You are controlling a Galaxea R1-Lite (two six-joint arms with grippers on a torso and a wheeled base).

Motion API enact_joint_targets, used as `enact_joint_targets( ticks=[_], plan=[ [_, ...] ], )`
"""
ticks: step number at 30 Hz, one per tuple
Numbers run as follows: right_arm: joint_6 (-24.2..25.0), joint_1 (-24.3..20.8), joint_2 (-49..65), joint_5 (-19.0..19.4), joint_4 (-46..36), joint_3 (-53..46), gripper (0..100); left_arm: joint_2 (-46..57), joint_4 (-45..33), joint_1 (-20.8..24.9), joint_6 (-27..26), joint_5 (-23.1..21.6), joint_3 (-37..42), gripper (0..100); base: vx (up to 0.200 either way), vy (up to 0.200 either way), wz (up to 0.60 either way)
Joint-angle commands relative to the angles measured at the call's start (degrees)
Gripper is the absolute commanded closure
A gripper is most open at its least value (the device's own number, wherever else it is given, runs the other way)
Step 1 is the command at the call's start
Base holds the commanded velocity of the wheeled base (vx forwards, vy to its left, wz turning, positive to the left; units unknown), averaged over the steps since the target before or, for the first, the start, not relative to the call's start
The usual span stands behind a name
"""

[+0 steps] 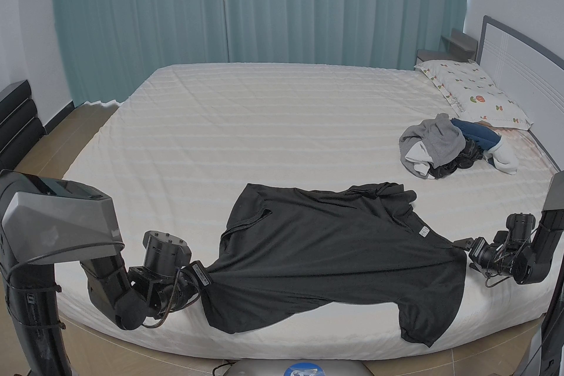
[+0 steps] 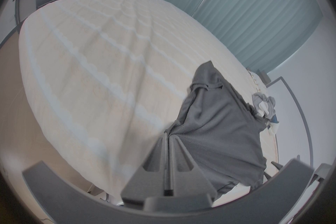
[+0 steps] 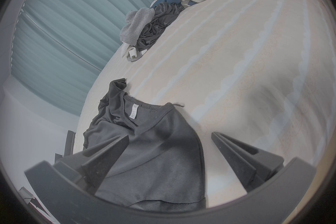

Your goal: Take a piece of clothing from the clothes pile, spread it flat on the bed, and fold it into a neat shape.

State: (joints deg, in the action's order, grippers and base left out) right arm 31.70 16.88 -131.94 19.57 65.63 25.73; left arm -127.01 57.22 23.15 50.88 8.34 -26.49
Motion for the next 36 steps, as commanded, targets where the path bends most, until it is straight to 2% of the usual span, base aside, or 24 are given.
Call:
enact_joint_targets(
  ticks=[1,12,16,23,24,28,32,34,36],
  plan=[
    [0.1,0.0,0.1,0.0,0.0,-0.1,0,4.2,-0.3,-3.0,-0.2,-0.2,0.4,100,0.000,0.000,0.00],
    [-0.1,-0.2,0.4,0.3,0.0,-0.9,0,4.2,-0.2,-7.9,-1.0,-0.9,-0.2,100,0.000,0.000,0.00],
    [-0.1,-1.1,0.5,1.8,0.0,-1.9,0,0.9,0.3,-7.9,-0.9,-1.7,-0.1,100,0.000,0.000,0.00],
    [-0.2,-2.4,-0.4,1.7,2.6,-3.6,0,0.5,0.3,-7.9,-0.5,-5.0,0.8,100,0.000,0.000,0.00],
    [-0.2,-2.8,-0.5,1.7,2.9,-3.8,0,0.5,0.3,-7.9,-0.5,-5.4,1.1,0,0.000,0.000,0.00],
    [-0.2,-3.7,-0.5,1.4,3.2,-4.5,0,0.5,0.3,-7.9,-0.5,-6.1,1.4,0,0.000,0.000,0.00],
    [-0.9,-3.7,0.2,1.8,3.2,-6.0,0,1.9,0.3,-8.4,2.3,-8.1,2.0,0,0.000,0.000,0.00],
    [-1.2,-3.7,0.4,1.8,3.2,-6.4,0,3.1,0.4,-8.8,3.2,-9.6,2.6,0,0.000,0.000,0.00],
    [-2.4,-3.7,0.4,1.9,3.2,-7.1,0,6.3,0.4,-10.2,3.5,-14.1,4.5,0,0.000,0.000,0.00]
  ],
)
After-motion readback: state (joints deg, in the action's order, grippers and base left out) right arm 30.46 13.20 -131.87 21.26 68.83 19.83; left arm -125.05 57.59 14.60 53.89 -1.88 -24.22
